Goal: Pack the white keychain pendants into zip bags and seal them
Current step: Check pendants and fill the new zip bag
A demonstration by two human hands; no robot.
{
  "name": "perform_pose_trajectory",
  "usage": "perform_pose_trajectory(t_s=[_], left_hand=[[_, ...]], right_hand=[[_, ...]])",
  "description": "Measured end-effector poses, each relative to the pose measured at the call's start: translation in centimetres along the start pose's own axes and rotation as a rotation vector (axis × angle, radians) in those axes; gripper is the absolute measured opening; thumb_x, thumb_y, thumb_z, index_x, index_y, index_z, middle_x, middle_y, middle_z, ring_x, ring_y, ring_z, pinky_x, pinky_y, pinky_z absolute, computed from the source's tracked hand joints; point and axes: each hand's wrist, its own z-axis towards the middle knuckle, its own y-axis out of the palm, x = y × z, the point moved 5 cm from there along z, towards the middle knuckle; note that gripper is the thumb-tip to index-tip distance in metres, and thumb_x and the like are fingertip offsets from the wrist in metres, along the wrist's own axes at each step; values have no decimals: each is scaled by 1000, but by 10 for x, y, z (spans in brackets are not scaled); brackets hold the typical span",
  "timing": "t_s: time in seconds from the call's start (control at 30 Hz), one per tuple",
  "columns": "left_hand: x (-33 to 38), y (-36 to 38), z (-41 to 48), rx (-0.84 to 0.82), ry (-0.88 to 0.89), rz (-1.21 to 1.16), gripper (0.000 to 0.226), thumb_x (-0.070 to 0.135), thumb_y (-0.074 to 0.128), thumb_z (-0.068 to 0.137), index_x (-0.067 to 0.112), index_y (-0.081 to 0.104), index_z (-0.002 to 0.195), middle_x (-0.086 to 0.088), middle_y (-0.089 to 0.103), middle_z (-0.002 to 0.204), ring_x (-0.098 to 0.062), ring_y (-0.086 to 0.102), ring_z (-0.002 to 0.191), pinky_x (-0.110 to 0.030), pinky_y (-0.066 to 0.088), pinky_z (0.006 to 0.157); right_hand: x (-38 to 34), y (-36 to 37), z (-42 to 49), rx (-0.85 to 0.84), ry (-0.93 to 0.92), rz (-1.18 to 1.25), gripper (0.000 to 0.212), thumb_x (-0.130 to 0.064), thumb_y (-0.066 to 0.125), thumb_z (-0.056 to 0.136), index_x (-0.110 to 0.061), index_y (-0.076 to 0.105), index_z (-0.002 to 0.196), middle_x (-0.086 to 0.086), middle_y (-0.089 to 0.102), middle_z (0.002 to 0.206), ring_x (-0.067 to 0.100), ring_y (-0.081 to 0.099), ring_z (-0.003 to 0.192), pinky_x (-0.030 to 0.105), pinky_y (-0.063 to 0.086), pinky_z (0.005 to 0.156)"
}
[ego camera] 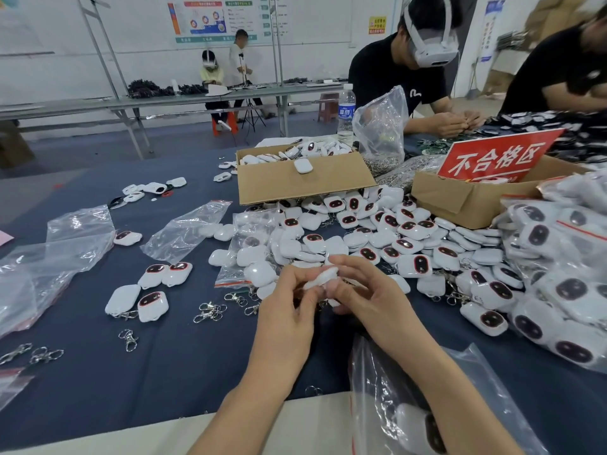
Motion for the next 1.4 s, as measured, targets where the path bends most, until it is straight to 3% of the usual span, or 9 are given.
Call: perform_pose_trajectory(t_s=[0.2, 0.3, 0.47, 0.57, 0.63, 0.83, 1.03, 1.23, 1.4], left_hand=[[6, -2, 0, 50, 81, 57, 27, 6, 67, 95, 33, 65, 97, 33, 70, 105, 12, 64, 99, -1, 42, 79], [7, -4, 0, 58, 99, 83, 27, 7, 67, 94, 33, 65, 97, 34, 68, 107, 12, 62, 101, -1, 41, 80], [12, -1, -2, 33, 131, 56, 18, 25, 71, 94, 38, 64, 105, 19, 59, 124, -7, 57, 120, -15, 44, 95], [6, 3, -3, -44, -47, -125, 34, 29, 70, 95, 35, 59, 126, 14, 63, 117, -9, 62, 104, -27, 53, 92], [6, 2, -2, -70, -75, -162, 37, 24, 70, 96, 33, 59, 130, 18, 66, 101, -4, 63, 89, -22, 54, 84], [9, -3, -1, -24, -61, -234, 36, 6, 63, 98, 41, 66, 105, 7, 71, 89, -7, 66, 80, -17, 53, 76], [4, -4, 0, 1, -89, -237, 31, 10, 66, 95, 41, 68, 93, 2, 74, 89, -20, 72, 89, -40, 58, 89], [5, -4, 0, 15, -71, -221, 31, 12, 65, 95, 42, 68, 95, 7, 73, 89, -11, 68, 84, -32, 57, 84], [10, -4, -3, 2, -10, -138, 29, 31, 60, 101, 48, 63, 124, 15, 67, 97, -5, 64, 84, -18, 52, 76]], right_hand=[[-5, -4, -1, 24, -33, 51, 16, -10, 72, 89, -25, 71, 96, 2, 77, 104, 23, 72, 99, 33, 57, 86], [-8, -2, -2, 2, -12, 113, 17, -22, 75, 83, -22, 71, 99, 3, 77, 103, 18, 73, 98, 27, 56, 86], [-10, -1, -5, -36, 39, 179, 28, -30, 76, 82, -31, 71, 109, 5, 76, 111, 18, 71, 106, 23, 54, 87], [-9, -1, -4, -56, 57, 334, 32, -23, 76, 82, -30, 72, 113, 7, 74, 119, 22, 70, 112, 24, 55, 89], [-9, -1, -3, -66, 57, 383, 33, -19, 78, 83, -30, 73, 113, 7, 72, 123, 24, 68, 116, 25, 55, 91], [-7, 1, -3, -69, 37, 353, 37, -1, 63, 92, -30, 74, 111, 4, 73, 121, 17, 71, 108, 20, 55, 85], [-7, -2, -4, -70, 26, 286, 25, -10, 65, 91, -23, 75, 110, 7, 74, 119, 20, 68, 115, 23, 53, 96], [-9, -1, -5, -63, 40, 285, 25, -18, 68, 85, -25, 77, 107, 6, 76, 115, 18, 70, 110, 24, 55, 95], [-4, -2, -4, 22, 124, 354, 34, -27, 71, 81, -26, 75, 115, 0, 76, 95, 15, 73, 88, 20, 57, 82]])
